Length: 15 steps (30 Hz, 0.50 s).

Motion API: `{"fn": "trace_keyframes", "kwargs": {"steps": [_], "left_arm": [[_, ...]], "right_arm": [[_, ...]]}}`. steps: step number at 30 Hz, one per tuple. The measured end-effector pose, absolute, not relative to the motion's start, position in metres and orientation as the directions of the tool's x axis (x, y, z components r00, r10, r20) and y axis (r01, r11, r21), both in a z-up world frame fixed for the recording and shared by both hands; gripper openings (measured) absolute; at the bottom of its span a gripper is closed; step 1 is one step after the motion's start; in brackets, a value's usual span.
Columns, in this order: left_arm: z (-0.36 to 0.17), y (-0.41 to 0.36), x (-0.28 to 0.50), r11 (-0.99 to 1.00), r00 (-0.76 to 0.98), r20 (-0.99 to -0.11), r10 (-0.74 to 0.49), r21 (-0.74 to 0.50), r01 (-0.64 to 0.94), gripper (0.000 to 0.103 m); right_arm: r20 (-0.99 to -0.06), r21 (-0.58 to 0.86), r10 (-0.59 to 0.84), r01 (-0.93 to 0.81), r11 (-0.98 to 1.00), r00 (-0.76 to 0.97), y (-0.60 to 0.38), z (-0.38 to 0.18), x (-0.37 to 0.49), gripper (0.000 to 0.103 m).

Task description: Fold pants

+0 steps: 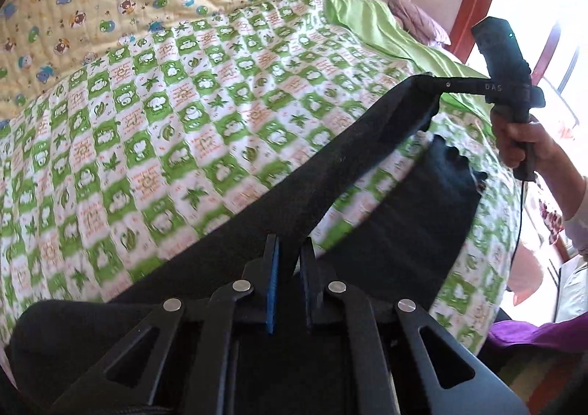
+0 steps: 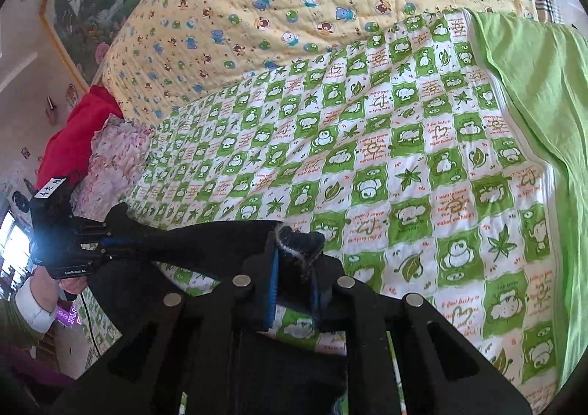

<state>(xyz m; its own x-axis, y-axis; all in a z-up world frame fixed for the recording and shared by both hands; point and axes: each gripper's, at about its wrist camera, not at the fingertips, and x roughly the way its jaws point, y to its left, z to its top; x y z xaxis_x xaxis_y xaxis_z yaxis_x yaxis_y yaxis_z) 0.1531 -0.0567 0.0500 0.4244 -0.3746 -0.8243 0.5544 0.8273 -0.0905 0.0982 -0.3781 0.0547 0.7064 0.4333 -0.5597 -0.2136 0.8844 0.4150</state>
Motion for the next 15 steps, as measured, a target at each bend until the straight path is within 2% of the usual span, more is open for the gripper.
{"fn": "trace_keyframes", "kwargs": {"steps": [15], "left_arm": [[0.045,-0.067,0.069,0.824,0.41,-0.799,-0.441,-0.179,0.538,0.009]], "right_arm": [[-0.573,0.383,0.436,-0.243,0.891,0.694,-0.378,0.033,0.018,0.014]]}}
